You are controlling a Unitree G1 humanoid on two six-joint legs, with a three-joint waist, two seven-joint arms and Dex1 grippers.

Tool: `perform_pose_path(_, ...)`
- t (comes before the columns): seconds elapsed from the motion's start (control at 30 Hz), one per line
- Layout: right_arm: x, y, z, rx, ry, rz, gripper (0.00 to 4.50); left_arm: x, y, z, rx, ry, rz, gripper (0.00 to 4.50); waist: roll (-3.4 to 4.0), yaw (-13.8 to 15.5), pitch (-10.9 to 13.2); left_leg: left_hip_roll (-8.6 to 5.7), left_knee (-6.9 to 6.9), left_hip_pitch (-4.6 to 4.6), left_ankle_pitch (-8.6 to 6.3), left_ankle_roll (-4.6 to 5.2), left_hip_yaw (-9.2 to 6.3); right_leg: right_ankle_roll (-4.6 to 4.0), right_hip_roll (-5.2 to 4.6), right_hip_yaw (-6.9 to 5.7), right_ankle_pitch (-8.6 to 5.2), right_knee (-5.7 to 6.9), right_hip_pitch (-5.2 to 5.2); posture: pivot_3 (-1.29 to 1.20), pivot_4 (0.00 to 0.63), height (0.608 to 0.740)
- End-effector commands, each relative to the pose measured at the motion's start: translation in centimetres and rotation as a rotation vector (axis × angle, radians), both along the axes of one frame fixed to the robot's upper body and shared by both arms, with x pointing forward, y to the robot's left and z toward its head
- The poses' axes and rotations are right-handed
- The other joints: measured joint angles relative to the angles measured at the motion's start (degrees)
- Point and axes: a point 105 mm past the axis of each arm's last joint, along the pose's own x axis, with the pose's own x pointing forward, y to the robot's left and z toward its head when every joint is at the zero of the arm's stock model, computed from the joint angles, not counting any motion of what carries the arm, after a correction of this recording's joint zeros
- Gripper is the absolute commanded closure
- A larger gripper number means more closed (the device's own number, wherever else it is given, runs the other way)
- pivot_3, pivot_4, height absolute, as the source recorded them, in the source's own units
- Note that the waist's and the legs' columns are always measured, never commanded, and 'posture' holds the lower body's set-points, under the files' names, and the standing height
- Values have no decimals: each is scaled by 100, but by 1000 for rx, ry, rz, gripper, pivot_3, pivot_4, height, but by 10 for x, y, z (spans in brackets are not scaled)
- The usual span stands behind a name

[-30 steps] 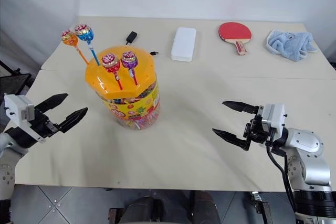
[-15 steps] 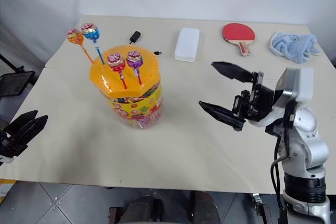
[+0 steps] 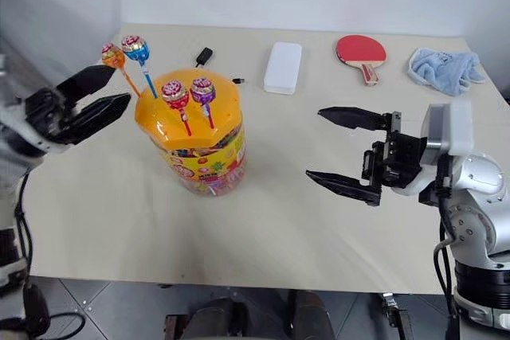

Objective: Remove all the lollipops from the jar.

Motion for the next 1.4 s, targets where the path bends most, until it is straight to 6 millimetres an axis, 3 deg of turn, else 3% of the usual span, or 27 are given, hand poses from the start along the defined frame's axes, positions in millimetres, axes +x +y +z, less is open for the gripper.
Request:
perform_pose_path(0.03, -6, 1, 10, 18, -42, 1, 0, 7, -4, 5, 5, -22, -33, 430, -1, -1, 1, 0, 1, -1, 0, 1, 2, 1, 0, -6, 1, 0, -1, 0, 150, 740)
perform_pose_path(0.47, -6, -5, 11, 53, -59, -83, 0, 5, -6, 15, -35, -32, -150, 4378, -3, 12, 2, -1, 7, -4, 2, 3, -3, 3, -3, -13, 1, -1, 1, 0, 150, 740)
perform_pose_path(0.67, -3, -6, 14, 79, -50, -79, 0, -2, 5, 43, -206, -42, -164, 4474, -5, 11, 3, -1, 11, -8, 2, 3, -9, 3, -5, -7, 1, 0, 1, 0, 150, 740)
perform_pose_path(0.77, -3, -6, 22, 138, -44, -63, 0, -7, 33, 58, -342, -58, -82, 4474, -5, -7, 3, 1, 10, -7, 2, 3, -13, 3, -11, 10, 1, 0, 2, 0, 150, 740)
perform_pose_path(0.83, -3, -4, 26, 154, -47, -54, 0, -1, 66, 39, -273, 13, 168, 4474, -5, -50, 3, 5, 9, -6, 2, 2, -13, 3, -15, 16, 1, 0, 1, 0, 150, 740)
perform_pose_path(0.97, -2, -2, 25, 142, -59, -48, 0, -5, 118, -27, 44, 255, 542, 4474, -3, -166, 3, 9, -12, 10, 4, -8, -7, -3, -11, 13, -2, 0, -3, 0, 150, 740)
perform_pose_path(1.03, -2, 1, 18, 86, -96, -30, 0, -15, 139, -60, 172, 452, 681, 4474, -12, -157, 6, 9, -10, 1, 3, -8, -11, -3, -13, 18, -2, -2, -5, 0, 150, 740)
perform_pose_path(1.17, 0, 8, 15, 37, -136, 14, 0, -39, 134, -106, 299, 707, 689, 4474, -24, -62, 8, 6, -6, -3, -1, -2, -23, -2, -33, 30, -1, -6, -1, 0, 150, 740)
perform_pose_path(1.23, 3, 10, 1, -39, -116, 41, 0, -50, 129, -131, 361, 807, 681, 4474, -23, -19, 8, 4, -5, -3, -4, -3, -24, -2, -44, 35, -1, -6, -3, 0, 150, 740)
perform_pose_path(1.4, 12, 1, -28, -205, -66, 37, 0, -55, 129, -152, 378, 870, 723, 4474, -22, -6, 8, 6, -10, -4, -8, -9, -33, -10, -45, 28, -5, -7, -4, 0, 150, 740)
